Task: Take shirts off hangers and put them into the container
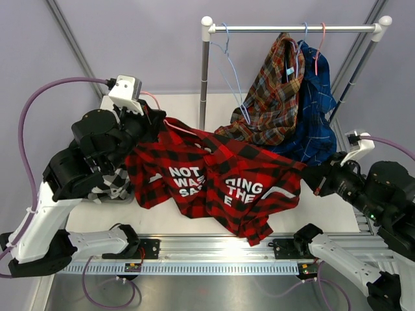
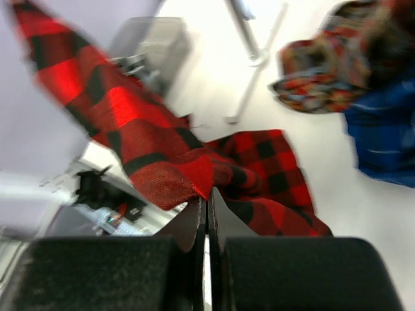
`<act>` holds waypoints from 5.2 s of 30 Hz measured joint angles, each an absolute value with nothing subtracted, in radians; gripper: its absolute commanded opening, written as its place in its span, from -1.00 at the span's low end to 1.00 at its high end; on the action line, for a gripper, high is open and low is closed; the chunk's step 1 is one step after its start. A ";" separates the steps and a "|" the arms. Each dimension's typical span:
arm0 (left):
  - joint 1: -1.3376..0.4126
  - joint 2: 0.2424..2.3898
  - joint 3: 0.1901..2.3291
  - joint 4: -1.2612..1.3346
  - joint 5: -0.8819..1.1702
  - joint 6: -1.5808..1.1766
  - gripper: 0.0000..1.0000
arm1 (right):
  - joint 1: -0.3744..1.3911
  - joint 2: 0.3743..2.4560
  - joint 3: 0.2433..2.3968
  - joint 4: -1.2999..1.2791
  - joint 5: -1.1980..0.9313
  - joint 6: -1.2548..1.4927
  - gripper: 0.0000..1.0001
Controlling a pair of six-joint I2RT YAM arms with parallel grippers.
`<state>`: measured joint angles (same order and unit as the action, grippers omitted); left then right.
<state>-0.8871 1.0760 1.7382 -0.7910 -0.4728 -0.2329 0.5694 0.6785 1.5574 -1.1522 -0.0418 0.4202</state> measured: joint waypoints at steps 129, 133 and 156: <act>-0.972 1.311 2.081 -1.136 -0.158 -0.227 -1.00 | 0.985 1.072 1.697 -1.071 -0.051 0.239 0.03; -0.972 1.305 2.088 -1.138 -0.157 -0.225 -1.00 | 0.986 1.045 1.677 -1.075 -0.041 0.243 0.01; -0.974 1.266 2.160 -1.170 -0.140 -0.219 -1.00 | 0.986 0.873 1.402 -1.059 -0.038 0.295 -0.18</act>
<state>-0.9737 1.2659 2.1597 -1.1698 -0.1402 -0.2192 0.9863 0.8730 1.4021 -1.0588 -0.0383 0.2951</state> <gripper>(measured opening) 0.026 0.425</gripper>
